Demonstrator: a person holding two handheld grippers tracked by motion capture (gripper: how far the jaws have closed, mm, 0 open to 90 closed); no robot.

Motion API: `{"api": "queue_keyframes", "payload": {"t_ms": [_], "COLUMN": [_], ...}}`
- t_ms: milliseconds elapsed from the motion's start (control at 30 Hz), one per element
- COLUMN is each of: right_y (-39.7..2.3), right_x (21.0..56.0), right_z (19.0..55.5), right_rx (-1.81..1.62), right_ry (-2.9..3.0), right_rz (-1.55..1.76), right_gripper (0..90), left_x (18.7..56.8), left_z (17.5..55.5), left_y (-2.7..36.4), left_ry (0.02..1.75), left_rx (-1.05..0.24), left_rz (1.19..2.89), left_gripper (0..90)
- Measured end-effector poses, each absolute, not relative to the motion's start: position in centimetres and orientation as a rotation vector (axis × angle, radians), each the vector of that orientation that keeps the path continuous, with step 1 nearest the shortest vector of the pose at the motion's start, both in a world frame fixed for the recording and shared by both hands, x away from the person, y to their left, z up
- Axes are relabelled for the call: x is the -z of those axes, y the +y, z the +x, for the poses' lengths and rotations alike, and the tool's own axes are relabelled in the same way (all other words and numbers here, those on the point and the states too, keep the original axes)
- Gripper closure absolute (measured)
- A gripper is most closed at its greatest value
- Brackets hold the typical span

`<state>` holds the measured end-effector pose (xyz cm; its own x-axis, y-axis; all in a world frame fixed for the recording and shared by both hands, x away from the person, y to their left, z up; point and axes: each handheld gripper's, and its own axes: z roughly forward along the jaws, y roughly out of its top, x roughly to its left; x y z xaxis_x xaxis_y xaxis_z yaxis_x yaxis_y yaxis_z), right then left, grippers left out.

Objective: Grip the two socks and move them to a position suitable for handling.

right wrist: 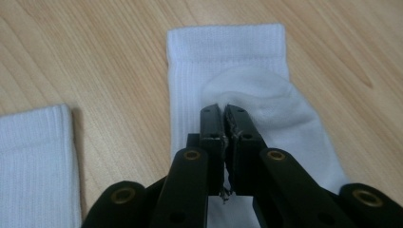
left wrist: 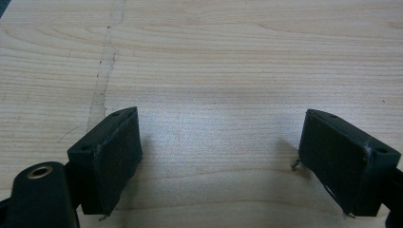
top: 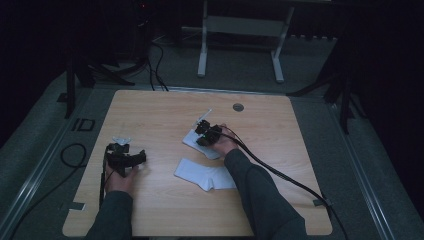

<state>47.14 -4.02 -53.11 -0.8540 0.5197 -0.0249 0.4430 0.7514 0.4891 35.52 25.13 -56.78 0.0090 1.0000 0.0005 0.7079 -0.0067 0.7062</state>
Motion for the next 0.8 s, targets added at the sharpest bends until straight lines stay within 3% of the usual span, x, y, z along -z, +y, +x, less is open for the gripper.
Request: {"api": "queue_keyframes", "payload": {"t_ms": [800], "right_y": [-6.5], "right_x": [47.9], "right_z": [44.9], "right_rx": [-0.753], "right_ry": [2.734], "right_rz": [0.636], "right_gripper": [86.5], "left_x": [56.8], "left_z": [35.5], "left_y": [25.1], "left_ry": [1.753], "left_rx": [-0.725], "left_rz": [1.764], "left_gripper": [14.3]}}
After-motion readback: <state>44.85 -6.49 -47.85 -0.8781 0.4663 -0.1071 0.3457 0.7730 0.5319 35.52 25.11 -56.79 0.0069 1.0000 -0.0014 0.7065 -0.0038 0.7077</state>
